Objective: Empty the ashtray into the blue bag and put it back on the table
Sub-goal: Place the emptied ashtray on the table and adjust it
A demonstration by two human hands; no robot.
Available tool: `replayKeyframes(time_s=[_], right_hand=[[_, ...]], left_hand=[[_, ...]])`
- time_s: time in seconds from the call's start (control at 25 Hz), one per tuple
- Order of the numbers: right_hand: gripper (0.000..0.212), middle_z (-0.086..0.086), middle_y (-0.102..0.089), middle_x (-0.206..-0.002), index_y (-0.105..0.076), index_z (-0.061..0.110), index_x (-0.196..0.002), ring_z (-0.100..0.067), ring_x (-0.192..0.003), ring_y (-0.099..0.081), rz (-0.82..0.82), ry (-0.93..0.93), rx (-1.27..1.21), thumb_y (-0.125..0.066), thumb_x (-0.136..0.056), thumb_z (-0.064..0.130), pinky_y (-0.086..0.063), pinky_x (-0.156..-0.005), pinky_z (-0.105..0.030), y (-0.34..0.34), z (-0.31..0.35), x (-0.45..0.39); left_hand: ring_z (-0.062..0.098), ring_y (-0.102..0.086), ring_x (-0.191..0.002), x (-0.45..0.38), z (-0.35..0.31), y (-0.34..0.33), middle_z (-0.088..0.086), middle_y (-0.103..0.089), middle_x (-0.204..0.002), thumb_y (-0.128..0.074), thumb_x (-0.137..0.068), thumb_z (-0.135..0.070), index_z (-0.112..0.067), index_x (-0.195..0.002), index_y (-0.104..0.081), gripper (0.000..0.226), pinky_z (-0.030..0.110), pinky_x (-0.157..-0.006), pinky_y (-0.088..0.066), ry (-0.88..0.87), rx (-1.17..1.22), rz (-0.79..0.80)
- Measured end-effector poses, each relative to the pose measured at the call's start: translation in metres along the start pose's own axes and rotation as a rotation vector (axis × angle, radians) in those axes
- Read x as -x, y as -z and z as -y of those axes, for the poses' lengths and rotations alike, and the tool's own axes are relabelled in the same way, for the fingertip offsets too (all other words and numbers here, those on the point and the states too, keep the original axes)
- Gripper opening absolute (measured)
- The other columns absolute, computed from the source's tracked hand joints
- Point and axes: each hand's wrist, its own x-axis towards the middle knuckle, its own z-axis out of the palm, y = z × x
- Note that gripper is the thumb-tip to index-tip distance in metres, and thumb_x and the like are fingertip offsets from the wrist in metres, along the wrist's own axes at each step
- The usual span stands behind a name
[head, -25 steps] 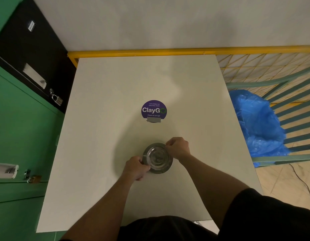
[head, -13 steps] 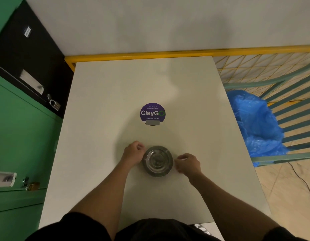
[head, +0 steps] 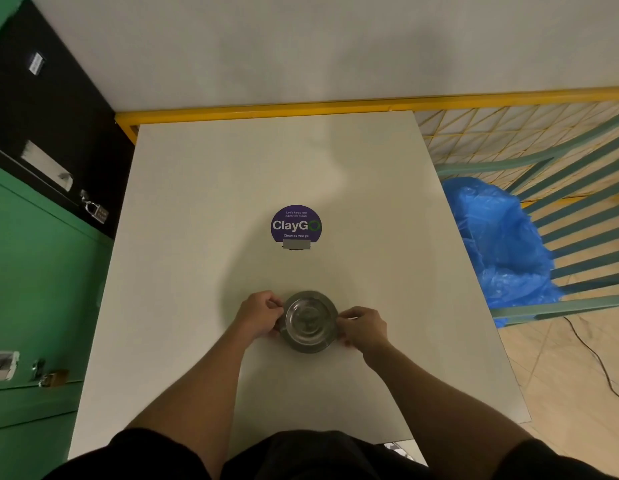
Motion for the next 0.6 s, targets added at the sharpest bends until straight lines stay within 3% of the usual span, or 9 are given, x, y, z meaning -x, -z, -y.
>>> replayKeyframes(time_s=[0.28,0.48,0.6], right_hand=[[0.01,-0.005,-0.075,-0.078,-0.076,0.021,-0.072,-0.017,-0.06,-0.067,0.024,0.021,0.074,-0.075,-0.079,0.013,-0.052,-0.047,-0.019,0.004,0.017,-0.012],[0.003,-0.008,-0.074,-0.078,-0.075,0.017,-0.077,-0.017,-0.058,-0.067,0.041,0.003,0.043,-0.077,-0.08,0.016,-0.052,-0.043,-0.018,0.005,0.014,-0.013],[0.005,-0.009,-0.075,-0.068,-0.075,0.012,-0.08,-0.015,-0.049,-0.068,0.052,-0.035,-0.002,-0.077,-0.079,0.016,-0.054,-0.045,-0.02,0.009,0.004,-0.01]], left_hand=[[0.03,-0.066,-0.064,0.02,0.006,-0.005,0.018,-0.062,-0.086,-0.059,-0.09,0.002,-0.001,-0.095,-0.061,0.006,0.043,-0.062,-0.063,0.128,0.225,0.037],[0.03,-0.065,-0.062,0.023,0.009,-0.008,0.018,-0.063,-0.082,-0.059,-0.09,0.001,0.003,-0.102,-0.06,0.012,0.048,-0.069,-0.062,0.149,0.289,0.034],[0.032,-0.065,-0.065,0.026,0.013,-0.007,0.021,-0.066,-0.081,-0.059,-0.09,-0.002,0.0,-0.1,-0.06,0.01,0.051,-0.074,-0.061,0.169,0.312,0.048]])
